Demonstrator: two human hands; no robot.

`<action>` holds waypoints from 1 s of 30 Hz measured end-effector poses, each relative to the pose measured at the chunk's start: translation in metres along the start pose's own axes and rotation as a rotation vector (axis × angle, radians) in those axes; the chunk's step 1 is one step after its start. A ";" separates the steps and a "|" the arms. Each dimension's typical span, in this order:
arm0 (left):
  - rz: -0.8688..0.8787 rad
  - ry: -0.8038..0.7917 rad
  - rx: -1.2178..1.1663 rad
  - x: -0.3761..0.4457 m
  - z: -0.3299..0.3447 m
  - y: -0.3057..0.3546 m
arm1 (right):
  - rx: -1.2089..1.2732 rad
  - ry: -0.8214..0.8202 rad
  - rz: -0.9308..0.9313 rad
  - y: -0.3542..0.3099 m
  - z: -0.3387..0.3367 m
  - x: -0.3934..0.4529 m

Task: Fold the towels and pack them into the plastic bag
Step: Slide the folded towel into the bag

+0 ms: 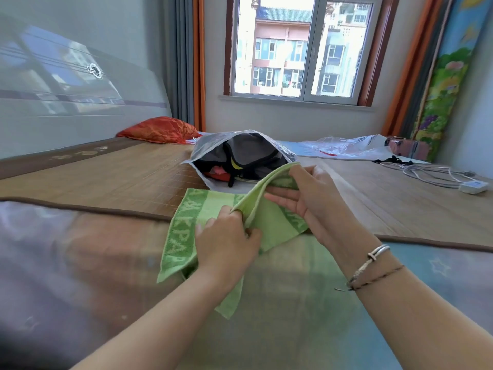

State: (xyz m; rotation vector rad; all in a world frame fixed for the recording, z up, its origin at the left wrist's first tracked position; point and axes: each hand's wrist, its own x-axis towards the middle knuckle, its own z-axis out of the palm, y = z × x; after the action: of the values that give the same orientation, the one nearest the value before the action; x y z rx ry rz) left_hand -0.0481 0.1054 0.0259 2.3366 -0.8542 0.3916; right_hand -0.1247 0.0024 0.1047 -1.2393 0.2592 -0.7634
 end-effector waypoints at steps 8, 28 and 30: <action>-0.022 -0.057 0.078 -0.002 0.003 -0.007 | 0.129 -0.067 0.003 0.004 0.004 0.000; 0.263 0.406 -0.267 0.068 -0.205 -0.027 | -0.207 0.246 -0.635 -0.109 -0.006 0.011; 0.263 0.392 -0.296 0.081 -0.216 -0.022 | -0.237 0.256 -0.618 -0.118 -0.005 0.020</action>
State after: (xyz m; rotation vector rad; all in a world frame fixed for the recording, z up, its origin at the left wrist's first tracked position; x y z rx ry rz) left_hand 0.0136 0.2179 0.2191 1.8002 -0.9507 0.7506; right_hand -0.1576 -0.0287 0.2156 -1.4639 0.1752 -1.4632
